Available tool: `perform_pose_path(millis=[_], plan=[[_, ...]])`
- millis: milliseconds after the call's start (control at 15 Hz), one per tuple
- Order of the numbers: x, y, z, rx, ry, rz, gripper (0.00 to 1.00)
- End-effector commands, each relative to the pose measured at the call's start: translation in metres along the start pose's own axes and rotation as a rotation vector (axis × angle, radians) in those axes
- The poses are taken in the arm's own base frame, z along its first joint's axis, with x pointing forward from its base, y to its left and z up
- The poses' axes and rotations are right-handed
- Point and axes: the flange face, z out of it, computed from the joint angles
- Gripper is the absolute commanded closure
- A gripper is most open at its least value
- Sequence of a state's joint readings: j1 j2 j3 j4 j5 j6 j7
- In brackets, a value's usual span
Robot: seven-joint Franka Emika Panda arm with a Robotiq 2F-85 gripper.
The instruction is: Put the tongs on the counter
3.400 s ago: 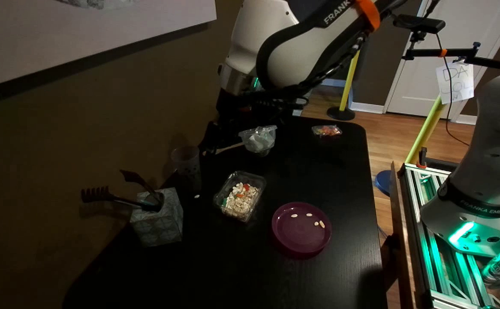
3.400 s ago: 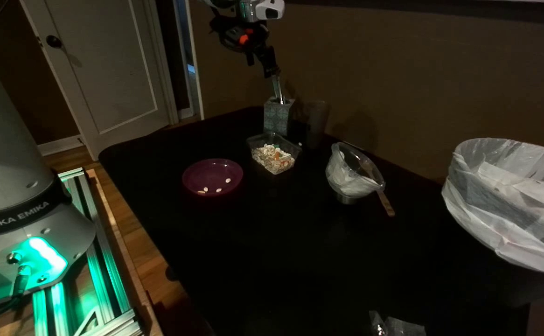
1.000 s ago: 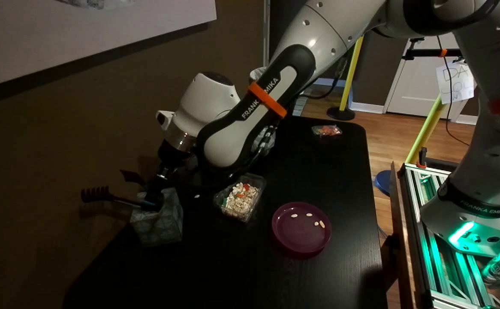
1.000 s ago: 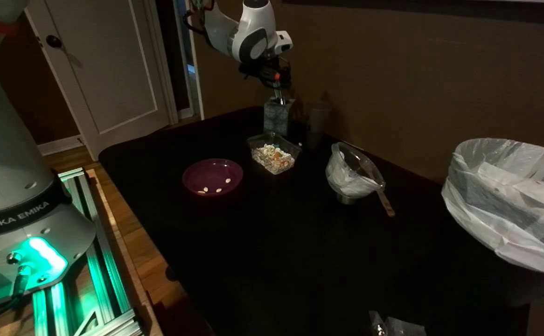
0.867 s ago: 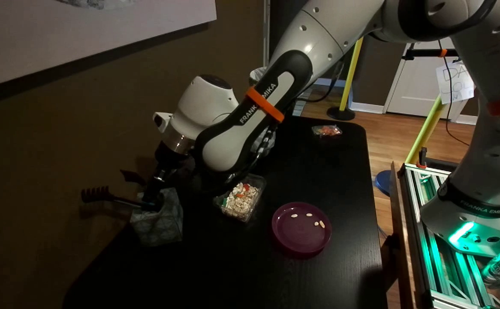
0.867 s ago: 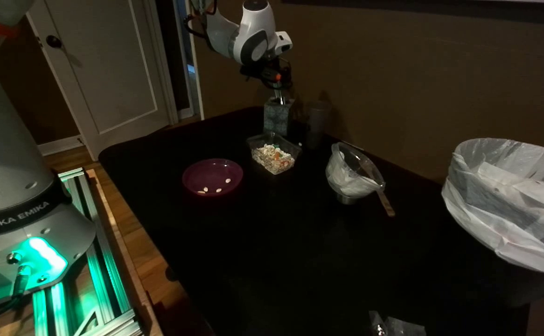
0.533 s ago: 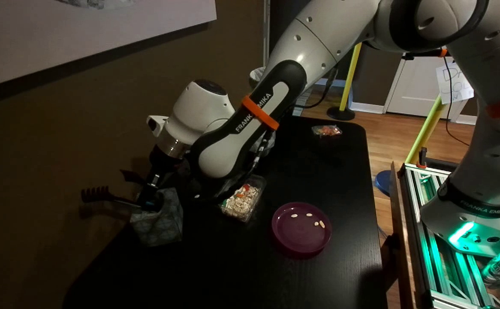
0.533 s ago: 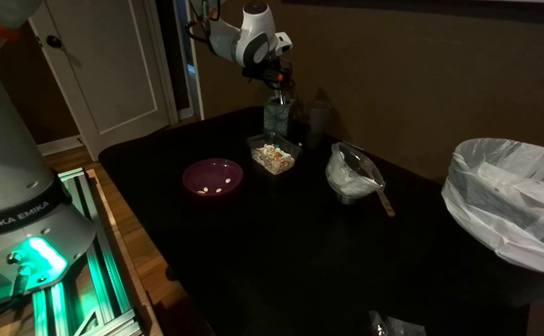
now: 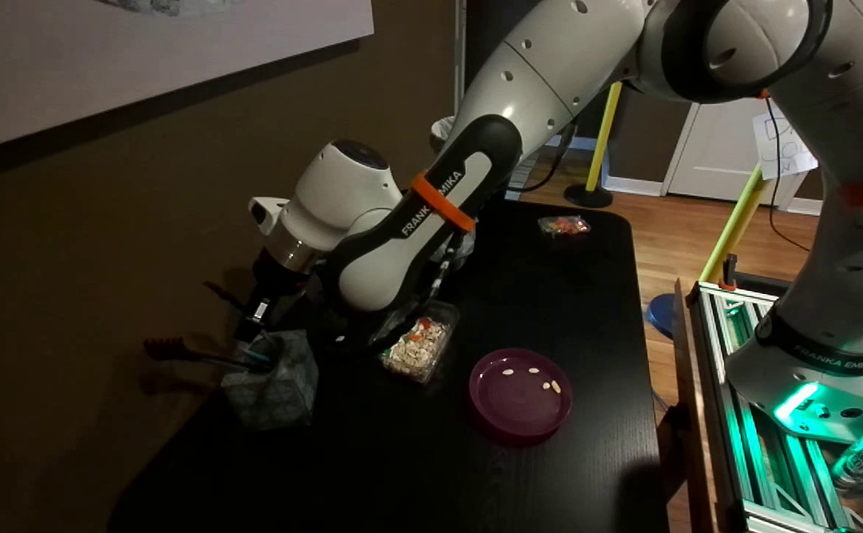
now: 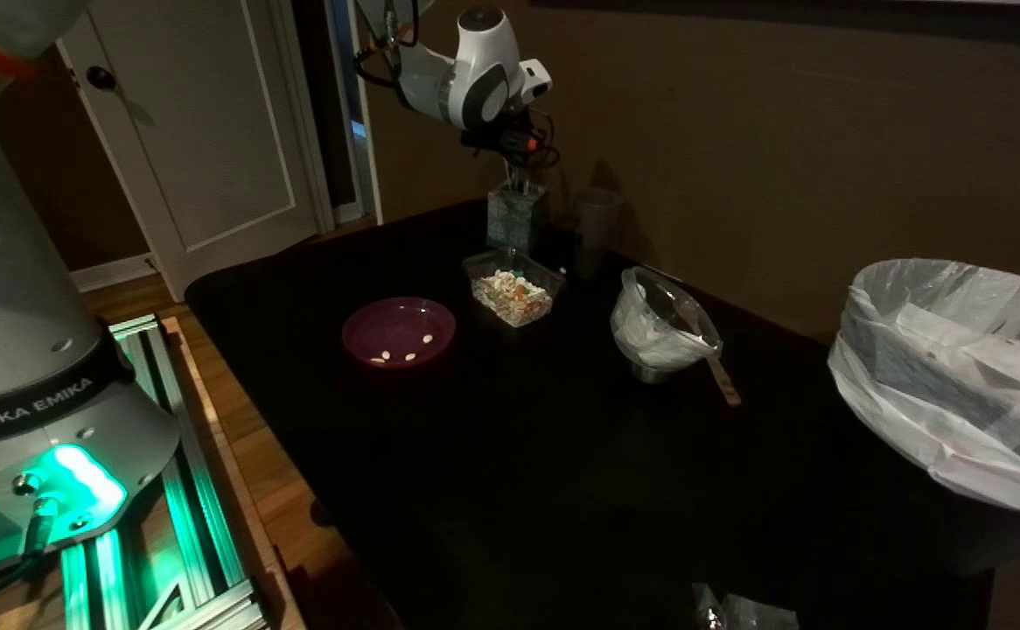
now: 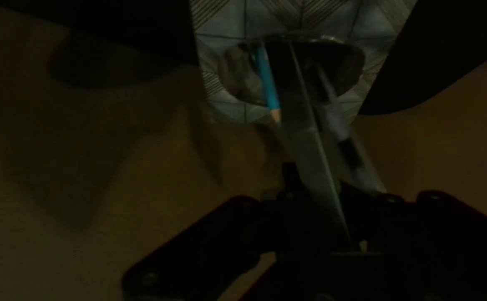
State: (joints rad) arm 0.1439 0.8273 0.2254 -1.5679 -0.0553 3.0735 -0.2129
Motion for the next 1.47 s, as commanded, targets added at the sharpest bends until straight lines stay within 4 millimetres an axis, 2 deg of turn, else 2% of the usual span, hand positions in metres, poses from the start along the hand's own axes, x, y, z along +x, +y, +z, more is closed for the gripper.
perform_pose_path(millis=[0, 533, 933, 1133, 1400], plan=[[0.004, -0.004, 0.000, -0.012, 0.041, -0.023, 1.00], [0.028, -0.023, -0.033, 0.073, 0.235, 0.043, 0.99], [0.036, -0.015, -0.058, 0.106, 0.336, 0.106, 0.99], [0.041, -0.016, -0.078, 0.160, 0.379, 0.147, 0.99], [0.046, -0.025, -0.121, 0.288, 0.395, 0.169, 0.99]])
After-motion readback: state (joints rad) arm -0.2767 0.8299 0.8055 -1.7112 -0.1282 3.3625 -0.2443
